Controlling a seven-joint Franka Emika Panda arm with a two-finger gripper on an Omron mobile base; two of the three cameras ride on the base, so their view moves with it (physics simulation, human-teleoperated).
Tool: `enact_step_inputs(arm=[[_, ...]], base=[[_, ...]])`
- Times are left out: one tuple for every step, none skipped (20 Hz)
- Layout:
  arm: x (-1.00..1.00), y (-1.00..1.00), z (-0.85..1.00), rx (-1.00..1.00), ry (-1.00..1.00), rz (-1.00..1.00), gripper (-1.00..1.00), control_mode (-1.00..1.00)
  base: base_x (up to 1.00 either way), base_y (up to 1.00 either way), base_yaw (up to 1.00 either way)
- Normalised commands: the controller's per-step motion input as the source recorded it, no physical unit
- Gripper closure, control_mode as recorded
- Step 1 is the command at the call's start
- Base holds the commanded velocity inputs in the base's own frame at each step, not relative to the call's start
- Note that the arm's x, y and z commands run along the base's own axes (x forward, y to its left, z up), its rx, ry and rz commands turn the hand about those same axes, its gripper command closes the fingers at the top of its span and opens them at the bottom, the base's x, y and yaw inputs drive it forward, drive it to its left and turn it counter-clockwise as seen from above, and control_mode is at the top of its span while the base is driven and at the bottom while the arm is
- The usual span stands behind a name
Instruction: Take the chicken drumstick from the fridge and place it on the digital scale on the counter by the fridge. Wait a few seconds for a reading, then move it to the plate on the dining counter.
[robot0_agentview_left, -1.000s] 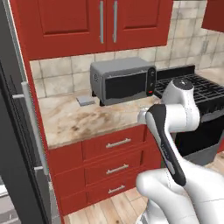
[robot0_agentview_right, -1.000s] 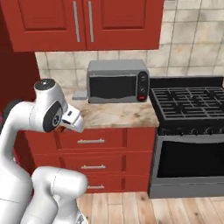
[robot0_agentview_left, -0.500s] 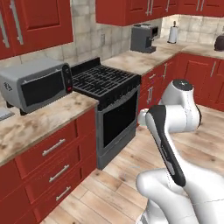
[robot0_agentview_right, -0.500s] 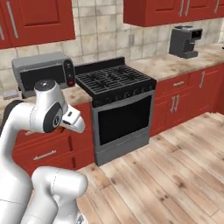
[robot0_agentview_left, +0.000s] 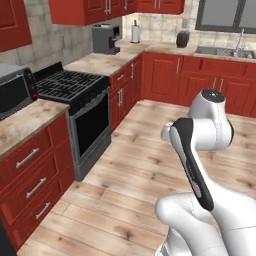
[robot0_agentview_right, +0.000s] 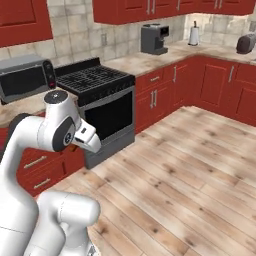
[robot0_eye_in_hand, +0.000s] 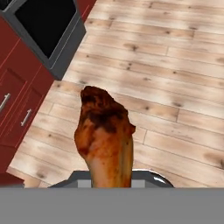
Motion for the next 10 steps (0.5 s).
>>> enact_step_inputs(arm=[[0.0, 0.0, 0.0, 0.0, 0.0, 0.0, 1.0, 1.0], [0.0, 0.0, 0.0, 0.0, 0.0, 0.0, 1.0, 1.0], [0.0, 0.0, 0.0, 0.0, 0.0, 0.0, 1.0, 1.0], [0.0, 0.0, 0.0, 0.0, 0.0, 0.0, 1.0, 1.0], [0.0, 0.0, 0.0, 0.0, 0.0, 0.0, 1.0, 1.0], [0.0, 0.0, 0.0, 0.0, 0.0, 0.0, 1.0, 1.0], [0.0, 0.0, 0.0, 0.0, 0.0, 0.0, 1.0, 1.0], [0.0, 0.0, 0.0, 0.0, 0.0, 0.0, 1.0, 1.0], [0.0, 0.0, 0.0, 0.0, 0.0, 0.0, 1.0, 1.0], [0.0, 0.0, 0.0, 0.0, 0.0, 0.0, 1.0, 1.0]], base=[[-1.0, 0.0, -0.22], [-1.0, -0.02, -0.2], [-1.0, -0.08, -0.17], [-1.0, -0.11, -0.16], [-1.0, -0.18, -0.14], [-1.0, -0.22, -0.14], [-1.0, -0.34, -0.13], [-1.0, -0.45, -0.12], [-1.0, -0.65, -0.11], [-1.0, -0.76, -0.1]])
